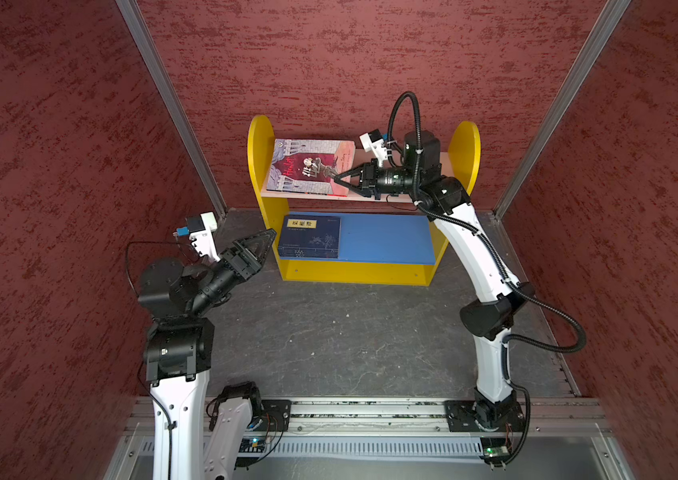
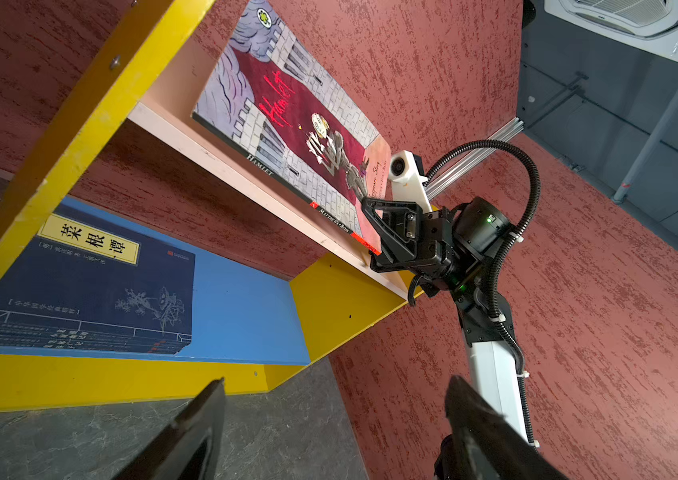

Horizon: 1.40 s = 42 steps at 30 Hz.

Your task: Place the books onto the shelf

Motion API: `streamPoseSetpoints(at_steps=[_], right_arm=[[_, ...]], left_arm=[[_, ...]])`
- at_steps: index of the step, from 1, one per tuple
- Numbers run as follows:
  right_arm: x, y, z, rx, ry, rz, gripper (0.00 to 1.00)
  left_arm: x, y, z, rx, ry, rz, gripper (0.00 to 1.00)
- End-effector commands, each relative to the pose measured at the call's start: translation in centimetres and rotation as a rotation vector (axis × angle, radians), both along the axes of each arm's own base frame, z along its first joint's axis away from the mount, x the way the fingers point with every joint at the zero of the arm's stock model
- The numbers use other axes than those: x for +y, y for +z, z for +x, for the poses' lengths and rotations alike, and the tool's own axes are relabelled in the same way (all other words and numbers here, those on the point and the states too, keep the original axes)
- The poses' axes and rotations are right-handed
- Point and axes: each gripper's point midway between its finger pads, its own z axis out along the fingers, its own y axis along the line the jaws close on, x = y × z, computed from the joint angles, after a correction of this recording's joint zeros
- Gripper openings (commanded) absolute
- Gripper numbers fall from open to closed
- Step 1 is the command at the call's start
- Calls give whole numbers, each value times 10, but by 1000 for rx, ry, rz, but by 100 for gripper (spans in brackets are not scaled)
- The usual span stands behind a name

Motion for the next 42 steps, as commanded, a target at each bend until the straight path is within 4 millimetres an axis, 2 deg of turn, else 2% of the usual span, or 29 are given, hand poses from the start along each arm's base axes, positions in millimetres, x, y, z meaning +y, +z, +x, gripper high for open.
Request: streamPoseSetpoints(at_steps=[1,10,27,30,42], right_arm=[[-5,12,0,-19,-3,23,0],[-8,4,2,22,-8,5,3],[-8,1,7,108,10,36,8],[-8,-3,10,126,5,34,11],[-8,-18,24,190,-32,26,16]], left_arm=[[-3,7,0,-28,-22,7,83],[-4,4,8,16,-40,-41,84],[-4,6,9,17,-43,-57,85],[-4,4,11,28,-47,-68,85],[-3,6,14,42,-44,-103,85]])
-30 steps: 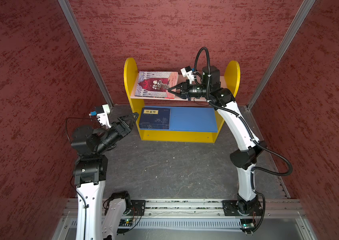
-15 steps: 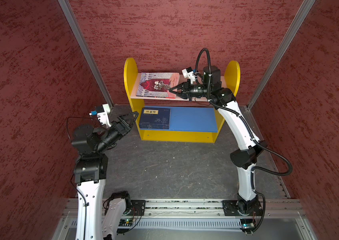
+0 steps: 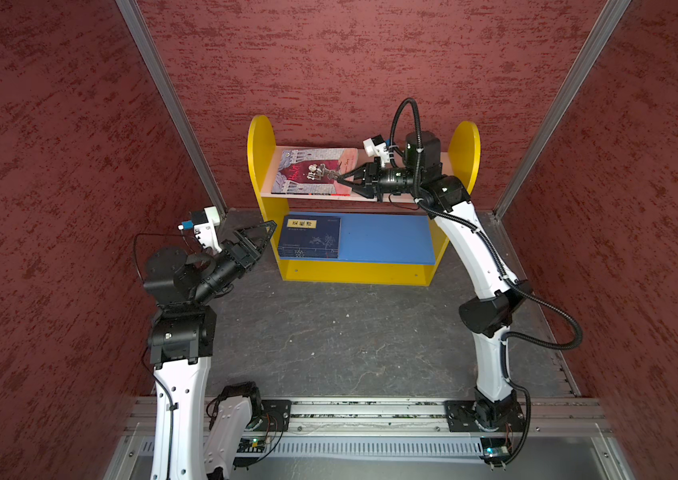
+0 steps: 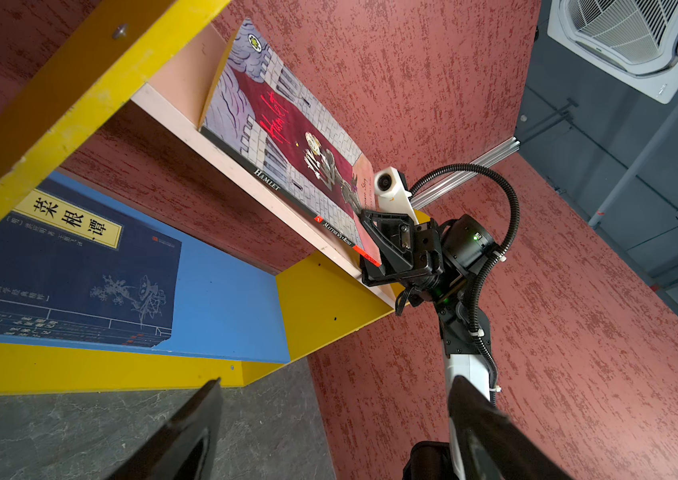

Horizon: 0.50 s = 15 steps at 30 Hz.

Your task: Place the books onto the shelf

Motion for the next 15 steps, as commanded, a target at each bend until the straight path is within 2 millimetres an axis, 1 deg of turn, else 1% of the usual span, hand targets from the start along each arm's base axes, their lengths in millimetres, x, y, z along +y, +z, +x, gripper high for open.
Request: streamPoseSetpoints(at_steps=[1,7,15], right_arm=[[-2,-9,16,10,-28,-3,17],[-5,-15,21,30,-56,-18,16],[-7,-15,24,45,-78,-20,18]], left_arm=[[-2,7,-1,-26,-13,-9,85],[-1,15,8,-28,-8,-56,85],[-21,31,26,-25,-63,-111,87]])
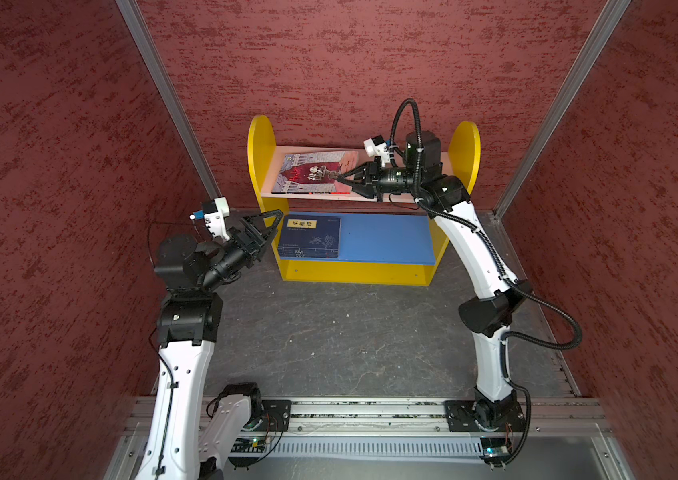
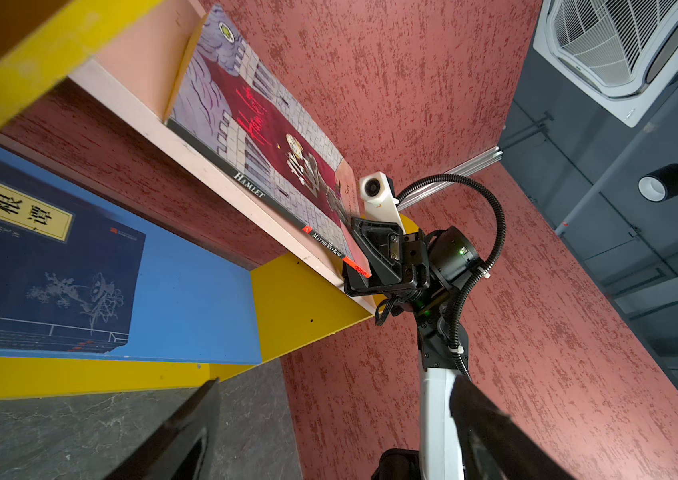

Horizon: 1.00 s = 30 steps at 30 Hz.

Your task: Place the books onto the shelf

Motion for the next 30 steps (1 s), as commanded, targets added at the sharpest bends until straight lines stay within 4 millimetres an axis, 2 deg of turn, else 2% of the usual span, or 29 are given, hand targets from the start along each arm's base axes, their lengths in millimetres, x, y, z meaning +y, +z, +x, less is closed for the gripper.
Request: streamPoseSetpoints(at_steps=[1,12,18,22,30], right_arm=[[-6,-15,21,29,-65,-24,18],[-8,-20,25,56,-94,-37,30],[-10,-19,24,68,-109,-42,37],[-12,-20,22,81,-114,-51,41],[-16,-24,15,112,-119,-78,46]], left_arm=[[-4,27,3,-62,4,-34,87],[-27,36,34,-29,-28,-55,89],[-46,28,53,24,-55,-67,89],[-49,22,64,54,-51,-72,89],[-56,27,76,61,-62,-99,89]])
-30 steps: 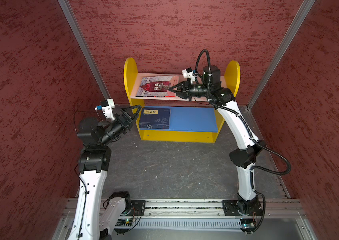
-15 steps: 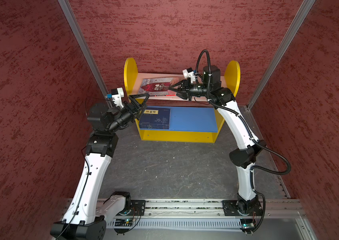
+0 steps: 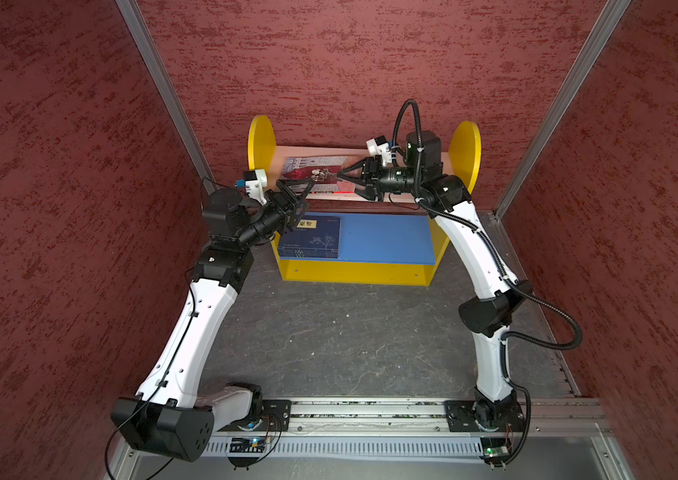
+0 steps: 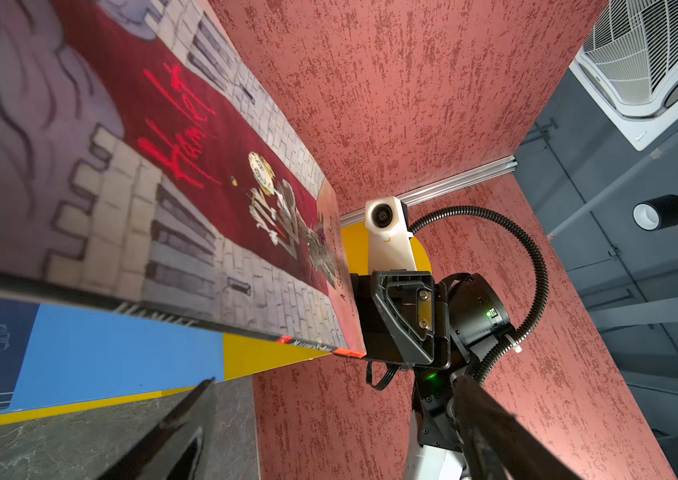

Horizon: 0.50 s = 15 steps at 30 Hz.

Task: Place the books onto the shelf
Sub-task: 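Move the left gripper up to the Hamlet book's edge on the pink shelf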

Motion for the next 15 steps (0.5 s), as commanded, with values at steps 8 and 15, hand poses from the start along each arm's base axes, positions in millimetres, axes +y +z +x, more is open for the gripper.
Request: streamPoseSetpoints(at_steps=[8,15], right_arm=[[-18,-31,0,122,-63,-108,48],[-19,-38,-6,163,-47,-127,51]], left_arm=[[1,17,5,-35,23,-28,89],[5,20,9,-28,35,-53,85]])
